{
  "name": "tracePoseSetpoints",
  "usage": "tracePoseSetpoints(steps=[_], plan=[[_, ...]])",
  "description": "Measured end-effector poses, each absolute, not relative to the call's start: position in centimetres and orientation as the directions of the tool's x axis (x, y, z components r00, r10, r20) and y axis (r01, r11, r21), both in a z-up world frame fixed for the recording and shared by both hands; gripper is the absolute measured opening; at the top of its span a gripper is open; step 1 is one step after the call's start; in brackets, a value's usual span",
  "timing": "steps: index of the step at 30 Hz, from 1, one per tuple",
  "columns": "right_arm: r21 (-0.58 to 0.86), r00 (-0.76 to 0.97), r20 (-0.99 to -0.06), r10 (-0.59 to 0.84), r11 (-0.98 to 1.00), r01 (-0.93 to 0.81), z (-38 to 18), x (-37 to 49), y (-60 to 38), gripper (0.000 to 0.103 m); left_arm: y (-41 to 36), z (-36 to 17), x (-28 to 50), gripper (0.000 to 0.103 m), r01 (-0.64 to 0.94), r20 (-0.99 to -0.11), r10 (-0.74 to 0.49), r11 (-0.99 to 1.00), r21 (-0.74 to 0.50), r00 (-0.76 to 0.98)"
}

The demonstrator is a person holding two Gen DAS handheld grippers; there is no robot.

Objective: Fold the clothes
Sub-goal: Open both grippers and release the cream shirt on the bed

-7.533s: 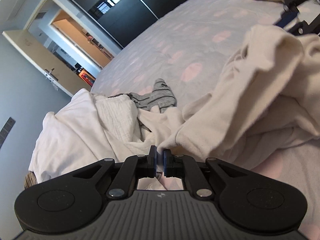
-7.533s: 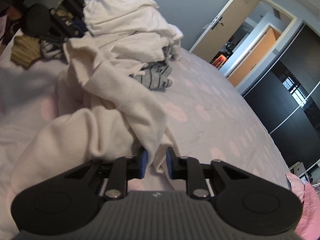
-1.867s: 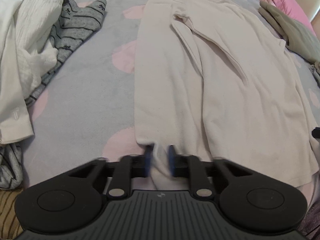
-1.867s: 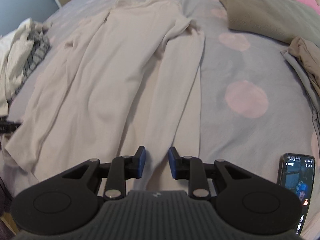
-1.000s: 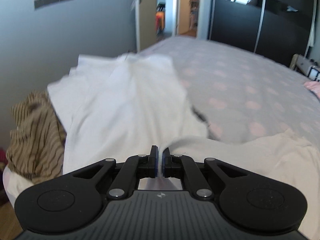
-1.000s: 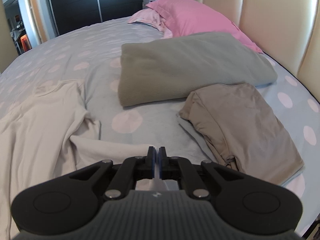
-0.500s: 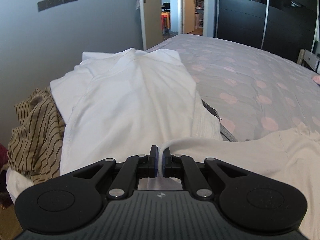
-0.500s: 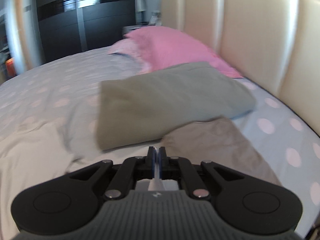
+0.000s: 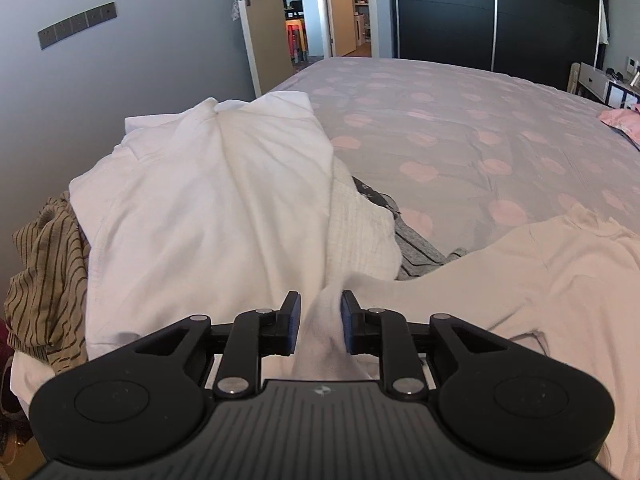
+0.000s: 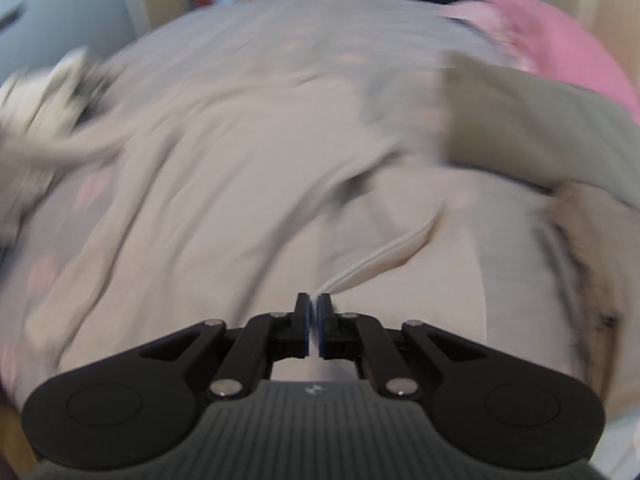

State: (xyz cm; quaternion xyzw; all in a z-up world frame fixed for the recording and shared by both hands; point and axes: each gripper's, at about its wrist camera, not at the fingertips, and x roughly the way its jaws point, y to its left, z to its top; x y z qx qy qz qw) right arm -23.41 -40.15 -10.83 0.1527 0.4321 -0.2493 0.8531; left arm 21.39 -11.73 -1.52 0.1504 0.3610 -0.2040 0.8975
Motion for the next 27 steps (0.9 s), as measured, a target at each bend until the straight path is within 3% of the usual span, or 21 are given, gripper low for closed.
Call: tracePoseSetpoints(steps=[7,13,19,24,27], plan=[[-0.056,0.462,-0.859,-0.222,0.937,0.345,-14.2,-19.6,-33.7,0.005,-13.0,-2.5,20.3,0.019,0.522,-0.729,-0.256,0.837,0.161,0.635],[-0.058,0.441,-0.875,-0.199,0.948,0.312,-15.7,-19.5,-33.0,0.013,-13.5,-3.0,20.1,0.020,0.541,-0.741,-0.254,0.824,0.171,0.622],[-0.028,0.533,-0.814,-0.232,0.931,0.363,-12.4,-21.3,-34.0,0.016,-13.7,-3.1,19.9,0.020,0.547,-0.746,-0.252,0.818,0.176,0.617],[-0.005,0.564,-0.745,-0.357,0.848,0.530,-9.7,-24.1,-38.9,0.017,-13.8,-3.2,19.9,0.020,0.548,-0.750,-0.254,0.819,0.169,0.611],[0.028,0.499,-0.745,-0.443,0.726,0.687,-9.7,-26.3,-43.6,0.031,-14.1,-3.3,19.7,0.020,0.552,-0.753,-0.254,0.816,0.171,0.607]])
